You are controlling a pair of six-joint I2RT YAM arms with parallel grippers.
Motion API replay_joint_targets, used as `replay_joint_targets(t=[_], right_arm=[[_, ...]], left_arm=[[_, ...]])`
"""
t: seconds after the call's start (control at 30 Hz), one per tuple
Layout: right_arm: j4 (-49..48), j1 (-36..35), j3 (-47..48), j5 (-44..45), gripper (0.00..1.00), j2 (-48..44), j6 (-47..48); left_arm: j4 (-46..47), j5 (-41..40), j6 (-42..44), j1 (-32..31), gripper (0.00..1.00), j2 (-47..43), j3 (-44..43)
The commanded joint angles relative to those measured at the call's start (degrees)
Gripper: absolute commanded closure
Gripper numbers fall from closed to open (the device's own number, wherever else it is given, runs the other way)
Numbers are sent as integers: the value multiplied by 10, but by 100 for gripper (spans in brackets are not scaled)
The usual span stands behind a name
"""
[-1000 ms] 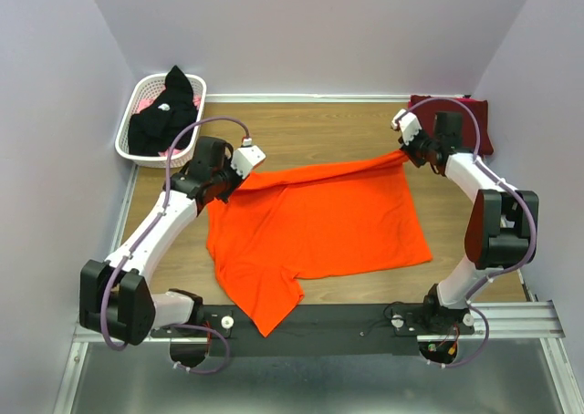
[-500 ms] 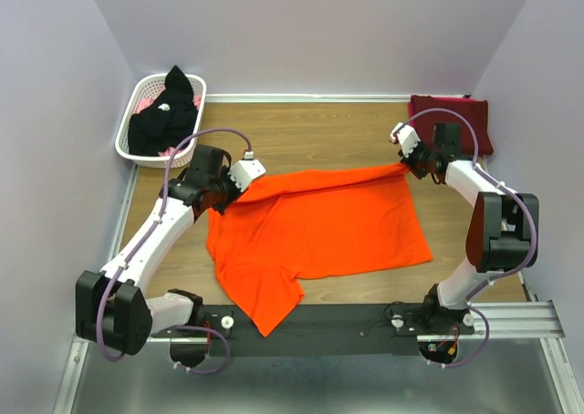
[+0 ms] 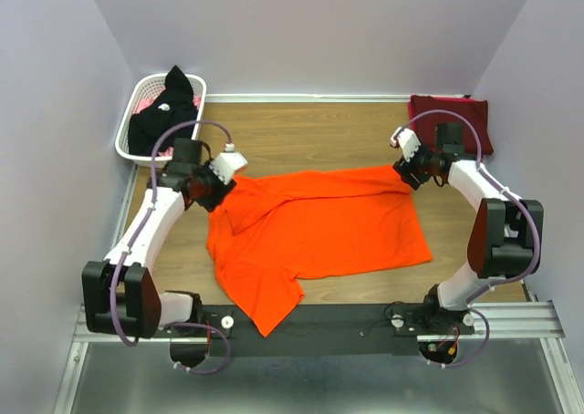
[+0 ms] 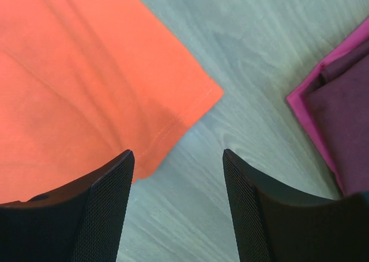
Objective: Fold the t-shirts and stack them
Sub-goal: Fold the flattened tshirt in 1/3 of the way
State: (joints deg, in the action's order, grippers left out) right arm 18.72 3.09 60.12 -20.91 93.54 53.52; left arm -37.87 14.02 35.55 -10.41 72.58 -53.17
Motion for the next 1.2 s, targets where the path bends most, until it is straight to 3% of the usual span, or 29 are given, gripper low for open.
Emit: replay_joint_targets(t=[0.0, 0.17, 0.33, 0.8, 1.17], right_arm=[[45, 5, 55, -29, 31, -13, -53], [91, 5, 172, -38, 46, 79, -146], [147, 3, 248, -37, 62, 176, -184], [149, -9, 252, 12, 64, 267, -183], [149, -9, 260, 52, 64, 295, -190]], left_arm=[[-7, 60, 12, 83, 43, 28, -70], [56, 32, -25, 132, 44, 101, -91], [100, 9, -57, 152, 51, 188, -116], [123, 70, -100, 160, 50, 318, -170], [141, 51, -101, 160, 72, 361, -162]])
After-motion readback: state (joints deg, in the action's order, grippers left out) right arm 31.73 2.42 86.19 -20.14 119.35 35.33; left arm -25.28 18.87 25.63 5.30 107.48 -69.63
